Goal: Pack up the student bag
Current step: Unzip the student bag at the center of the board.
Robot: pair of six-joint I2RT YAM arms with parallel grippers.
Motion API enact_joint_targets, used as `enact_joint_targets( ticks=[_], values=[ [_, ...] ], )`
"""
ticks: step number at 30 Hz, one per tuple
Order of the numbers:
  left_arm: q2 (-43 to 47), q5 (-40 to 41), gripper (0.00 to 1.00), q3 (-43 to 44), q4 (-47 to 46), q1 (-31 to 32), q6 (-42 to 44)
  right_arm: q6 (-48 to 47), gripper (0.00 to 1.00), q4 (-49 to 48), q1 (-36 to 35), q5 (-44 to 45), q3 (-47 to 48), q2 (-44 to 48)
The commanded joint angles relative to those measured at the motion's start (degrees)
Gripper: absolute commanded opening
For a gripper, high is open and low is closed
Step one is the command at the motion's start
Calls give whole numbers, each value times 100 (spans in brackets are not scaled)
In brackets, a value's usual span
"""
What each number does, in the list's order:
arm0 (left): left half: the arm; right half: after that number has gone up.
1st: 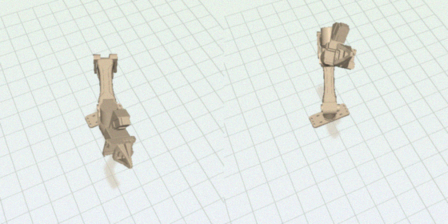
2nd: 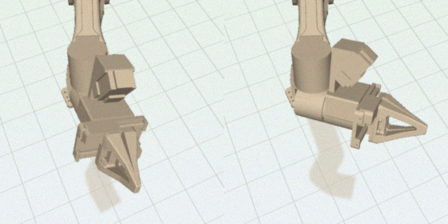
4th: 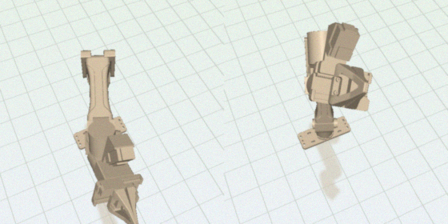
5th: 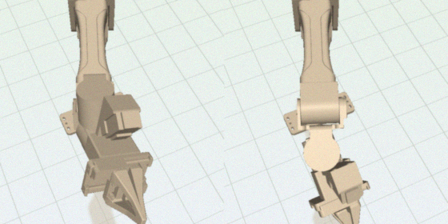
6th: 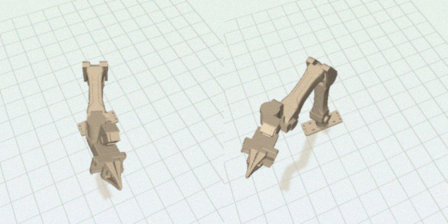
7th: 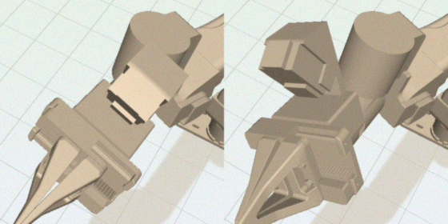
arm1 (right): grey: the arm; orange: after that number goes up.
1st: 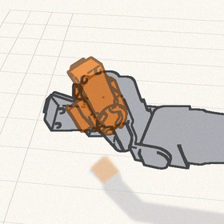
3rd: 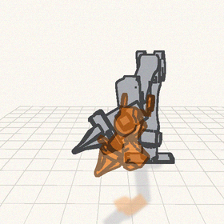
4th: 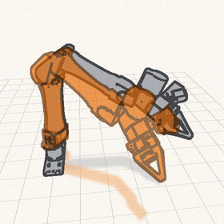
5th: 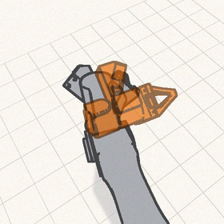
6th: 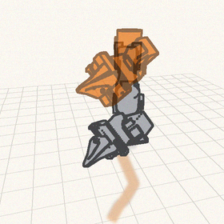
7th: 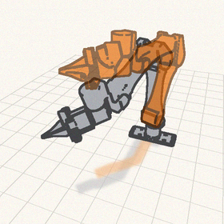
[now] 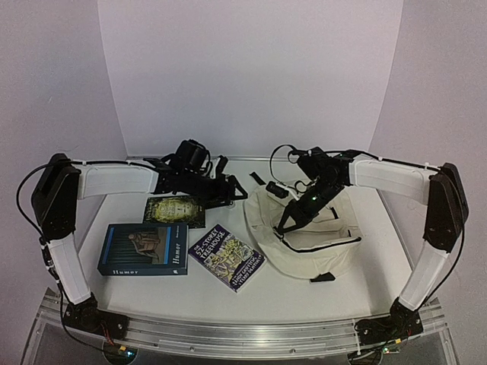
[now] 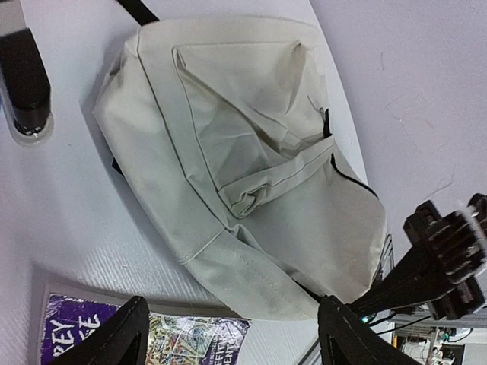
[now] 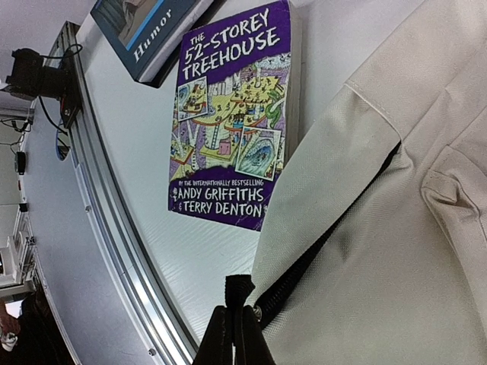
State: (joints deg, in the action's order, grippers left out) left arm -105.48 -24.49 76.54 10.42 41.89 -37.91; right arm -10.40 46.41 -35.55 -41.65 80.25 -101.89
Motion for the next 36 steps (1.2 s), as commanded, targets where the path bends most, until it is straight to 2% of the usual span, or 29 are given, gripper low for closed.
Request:
enact_joint_targets(
  ticks=[1, 12, 24, 27, 33, 36],
  values=[
    [-537, -113, 74, 295, -70, 420, -267, -41, 0, 3, 13, -54, 18, 108],
    [-1123, -162, 71, 782, -363, 984, -722, -31, 0, -113, 13, -71, -115, 125],
    [-1575, -342, 69, 957, -568, 1179, -1102, 10, 0, -149, 13, -160, -70, 72],
    [-1607, -392, 61, 903, -631, 1181, -1145, 1, 0, -151, 10, -159, -98, 78],
    [-1563, -362, 27, 839, -637, 1179, -1140, -49, 0, -141, 12, -161, -263, 142],
    [-1509, -252, 13, 808, -590, 1170, -1130, -87, 0, -130, 13, -119, -414, 223]
  ],
)
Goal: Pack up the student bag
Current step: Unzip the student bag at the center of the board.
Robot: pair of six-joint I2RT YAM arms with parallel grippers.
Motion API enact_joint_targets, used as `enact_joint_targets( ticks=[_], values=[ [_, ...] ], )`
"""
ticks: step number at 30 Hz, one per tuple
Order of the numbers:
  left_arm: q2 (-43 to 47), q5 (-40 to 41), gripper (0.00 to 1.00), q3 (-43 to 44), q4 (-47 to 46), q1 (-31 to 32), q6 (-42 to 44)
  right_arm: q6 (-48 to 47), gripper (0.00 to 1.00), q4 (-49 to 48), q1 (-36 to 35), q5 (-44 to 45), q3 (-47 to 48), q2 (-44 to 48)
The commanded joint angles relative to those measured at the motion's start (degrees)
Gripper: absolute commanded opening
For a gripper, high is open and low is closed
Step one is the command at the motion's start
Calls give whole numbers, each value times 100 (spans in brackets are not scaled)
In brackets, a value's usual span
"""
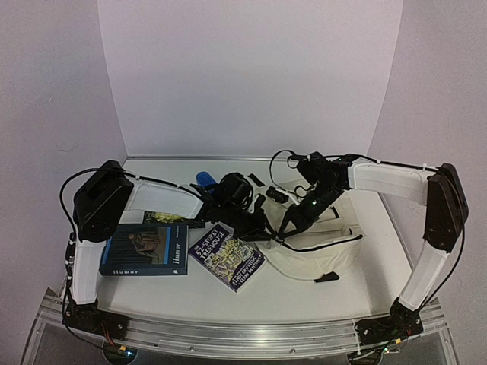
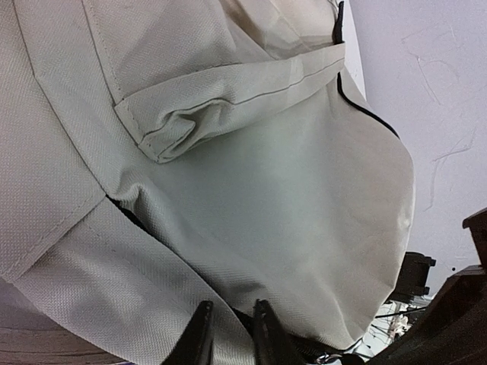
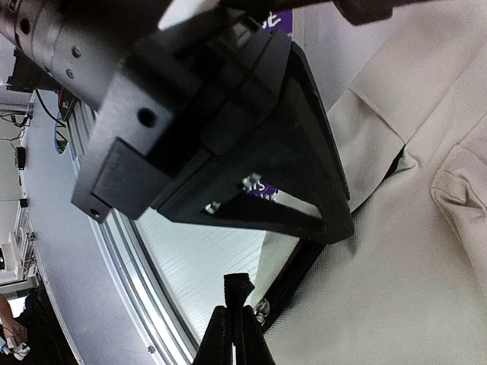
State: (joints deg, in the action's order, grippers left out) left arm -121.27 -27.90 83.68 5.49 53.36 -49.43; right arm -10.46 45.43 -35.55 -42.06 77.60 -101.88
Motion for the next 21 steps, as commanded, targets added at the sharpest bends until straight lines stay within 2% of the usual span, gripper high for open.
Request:
enact_joint_targets(
  ticks=[1, 3, 11, 14, 15, 17, 18, 19, 21],
  values=[
    [90, 146, 8, 83, -70, 17, 28, -94, 0, -27, 13, -58, -196, 255],
    [151, 265, 0, 34, -31, -21, 10, -120, 0, -3, 9, -10, -300, 336],
    [417, 339, 0, -251, -82, -394, -97, -258, 0, 171, 135, 141, -679, 794],
    [507, 175, 2, -165, -14, -386, 553, -260, 0, 177, 199, 108, -721, 854],
    [578, 135, 6, -164, 40, -366, 790, -248, 0, 175, 215, 70, -706, 844],
    [832, 178, 34, -395, -51, -335, 1276, -214, 0, 168, 229, -6, -650, 782],
    [982, 253, 43, -569, -103, -326, 1489, -191, 0, 168, 232, -42, -617, 744],
    [1190, 367, 50, -732, -147, -305, 1722, -171, 0, 167, 236, -77, -592, 713],
    [1562, 775, 55, -1100, -297, -205, 2395, -147, 0, 169, 273, -154, -565, 670]
  ],
)
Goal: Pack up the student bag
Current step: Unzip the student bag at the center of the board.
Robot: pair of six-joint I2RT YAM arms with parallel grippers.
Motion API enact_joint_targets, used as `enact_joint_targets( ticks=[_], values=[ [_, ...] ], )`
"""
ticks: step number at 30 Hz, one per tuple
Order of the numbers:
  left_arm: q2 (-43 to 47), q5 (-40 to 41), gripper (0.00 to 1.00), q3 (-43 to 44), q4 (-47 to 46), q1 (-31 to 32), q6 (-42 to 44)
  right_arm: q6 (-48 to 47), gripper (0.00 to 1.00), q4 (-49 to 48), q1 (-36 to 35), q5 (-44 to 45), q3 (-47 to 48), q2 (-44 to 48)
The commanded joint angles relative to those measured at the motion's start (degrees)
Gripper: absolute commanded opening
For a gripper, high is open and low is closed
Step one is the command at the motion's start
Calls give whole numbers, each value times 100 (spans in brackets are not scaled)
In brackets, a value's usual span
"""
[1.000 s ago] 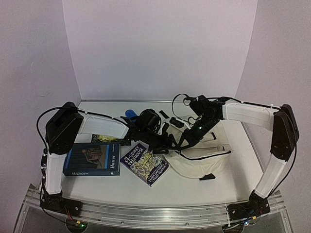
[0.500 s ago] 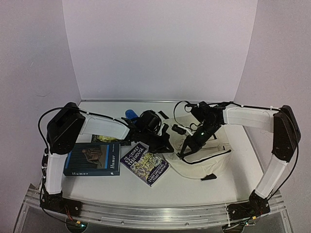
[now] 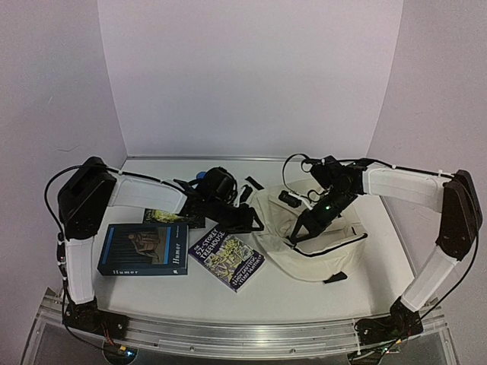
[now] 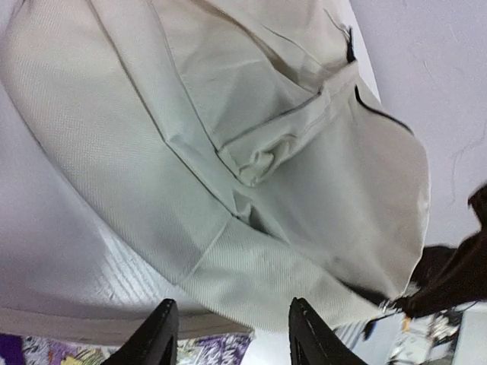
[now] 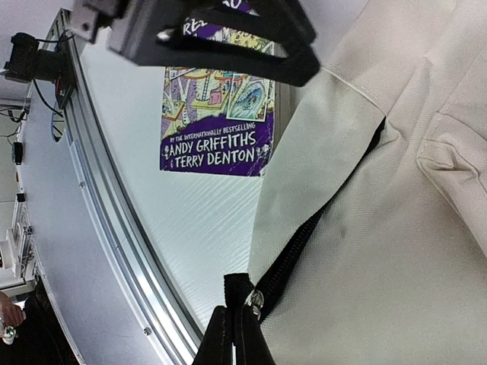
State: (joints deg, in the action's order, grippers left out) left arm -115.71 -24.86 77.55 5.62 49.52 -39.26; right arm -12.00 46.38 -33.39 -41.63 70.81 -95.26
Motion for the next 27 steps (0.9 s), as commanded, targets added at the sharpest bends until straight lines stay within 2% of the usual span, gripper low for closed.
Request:
enact_joint_targets(
  ticks=[1, 3, 6, 10, 11, 16, 22, 27],
  values=[
    [1165, 599, 56, -723, -494, 248, 1805, 15, 0, 74, 80, -234, 117, 1],
    [1488, 804, 58, -1298, -1118, 425, 2667, 22, 0, 73, 143, -310, 116, -1],
    [1660, 1030, 62, -1714, -1597, 636, 3815, 22, 0, 73, 190, -373, 109, -2],
    [1425, 962, 81, -1326, -1103, 757, 4782, 29, 0, 82, 191, -436, 120, -45],
    [1334, 959, 82, -1162, -984, 783, 4926, 30, 0, 86, 190, -449, 124, -60],
    [1069, 974, 82, -780, -1022, 891, 5430, 26, 0, 107, 189, -505, 109, -80],
    [438, 853, 75, 50, -348, 1095, 5983, 13, 0, 117, 190, -530, 104, -146],
    [332, 748, 71, -24, -525, 1193, 5917, 5, 0, 126, 188, -530, 126, -175]
  ],
)
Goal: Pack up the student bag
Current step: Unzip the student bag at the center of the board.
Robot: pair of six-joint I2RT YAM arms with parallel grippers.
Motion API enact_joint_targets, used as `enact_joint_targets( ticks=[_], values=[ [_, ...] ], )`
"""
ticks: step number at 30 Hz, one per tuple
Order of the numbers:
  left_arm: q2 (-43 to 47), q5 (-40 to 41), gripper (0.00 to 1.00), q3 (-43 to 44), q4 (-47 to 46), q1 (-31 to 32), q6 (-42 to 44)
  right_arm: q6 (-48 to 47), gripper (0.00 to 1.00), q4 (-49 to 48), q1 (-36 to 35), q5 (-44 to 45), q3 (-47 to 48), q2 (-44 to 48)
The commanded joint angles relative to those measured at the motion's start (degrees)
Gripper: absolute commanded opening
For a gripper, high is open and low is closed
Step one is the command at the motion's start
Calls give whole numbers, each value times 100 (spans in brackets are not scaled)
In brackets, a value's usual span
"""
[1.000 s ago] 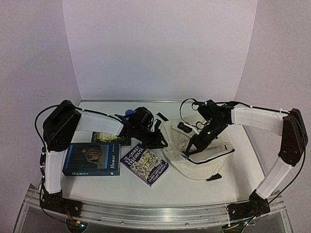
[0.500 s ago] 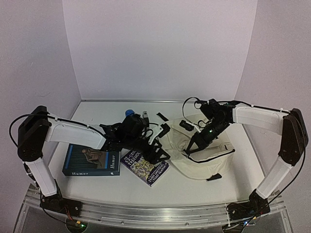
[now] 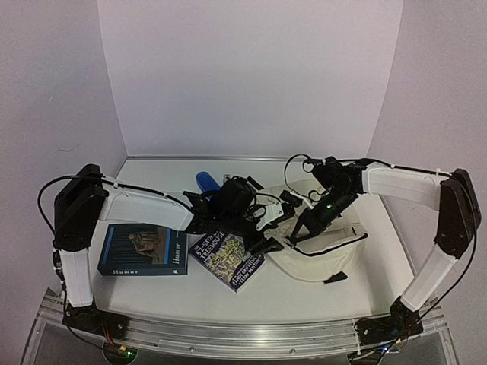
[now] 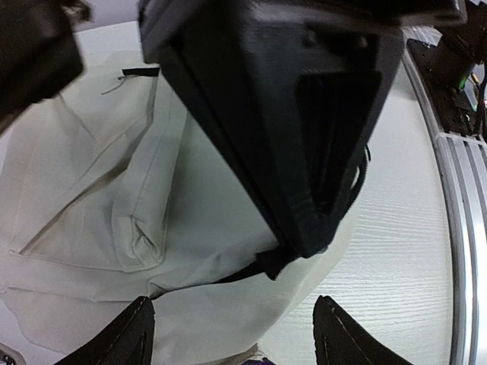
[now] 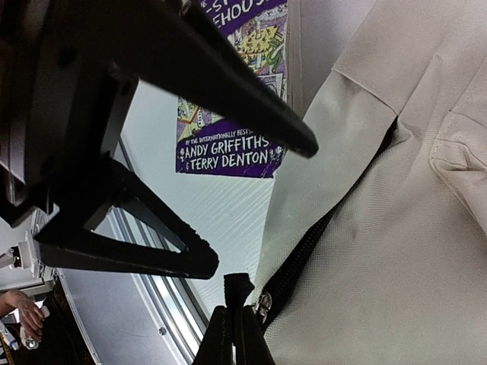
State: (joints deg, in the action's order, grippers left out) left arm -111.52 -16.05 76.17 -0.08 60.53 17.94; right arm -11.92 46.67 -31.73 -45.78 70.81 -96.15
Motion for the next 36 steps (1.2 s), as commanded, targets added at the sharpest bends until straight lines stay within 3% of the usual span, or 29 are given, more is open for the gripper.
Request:
enact_joint_targets(
  ticks=[1, 14, 25, 36],
  values=[
    [-87, -151, 71, 61, -104, 119, 174, -3, 0, 96, 24, -117, 130, -92],
    [-591, 249, 45, 318, -158, 336, 534, 28, 0, 111, 25, -140, 146, -150],
    [-165, 1042, 7, -282, -379, 325, 351, -132, 0, 340, 254, 53, -97, 208],
    [228, 1053, 5, -933, -808, -37, -13, -935, 0, 1236, 1017, 301, -369, 915]
  ],
)
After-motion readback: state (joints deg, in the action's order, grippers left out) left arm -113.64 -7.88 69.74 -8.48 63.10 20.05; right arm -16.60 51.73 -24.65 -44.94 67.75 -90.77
